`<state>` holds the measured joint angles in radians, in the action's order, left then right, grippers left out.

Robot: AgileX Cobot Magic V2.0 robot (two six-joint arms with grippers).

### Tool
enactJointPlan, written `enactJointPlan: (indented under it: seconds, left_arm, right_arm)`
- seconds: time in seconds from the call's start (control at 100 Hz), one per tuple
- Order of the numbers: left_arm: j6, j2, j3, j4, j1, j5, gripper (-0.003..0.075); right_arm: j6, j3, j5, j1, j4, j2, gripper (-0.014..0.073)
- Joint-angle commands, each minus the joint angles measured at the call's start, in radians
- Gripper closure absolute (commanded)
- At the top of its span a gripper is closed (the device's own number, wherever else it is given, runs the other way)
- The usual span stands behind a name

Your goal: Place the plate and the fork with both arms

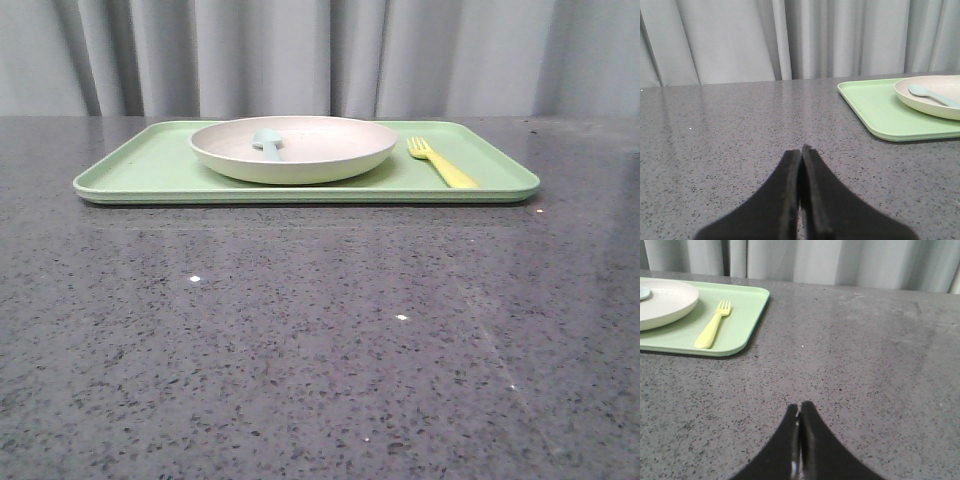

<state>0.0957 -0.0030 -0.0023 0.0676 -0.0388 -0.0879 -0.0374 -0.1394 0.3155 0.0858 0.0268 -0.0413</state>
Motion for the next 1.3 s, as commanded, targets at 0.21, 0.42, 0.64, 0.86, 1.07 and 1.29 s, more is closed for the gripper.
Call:
enactJointPlan:
  seconds: [0.21,0.42,0.64,0.86,1.07,1.29]
  left_arm:
    - [0.008,-0.032,0.015,-0.002,-0.008,0.088,0.0741]
    - [0.008,-0.032,0.015,-0.002,-0.008,0.088,0.0741]
    - [0.008,-0.032,0.015,-0.002,-0.008,0.088,0.0741]
    - [0.008,-0.032,0.015,-0.002,-0.008,0.088,0.0741]
    - [0.008,-0.032,0.015,-0.002,-0.008,0.088,0.0741]
    - [0.008,-0.032,0.015,-0.002,-0.008,0.088,0.0741]
  right_arm:
    - [0.029,0.104,-0.247,-0.017,-0.016,0.076,0.0713]
    - [0.029,0.161,-0.297,-0.017,-0.005,0.076,0.0713]
    - [0.029,0.161,-0.326,-0.017,0.033,0.076,0.0713]
    - [0.029,0.161,-0.321,-0.017,0.033,0.076,0.0713]
    - [0.029,0.161,-0.321,-0.017,0.033,0.076,0.0713]
    - [0.029,0.161,-0.321,-0.017,0.033,0.076,0.0713]
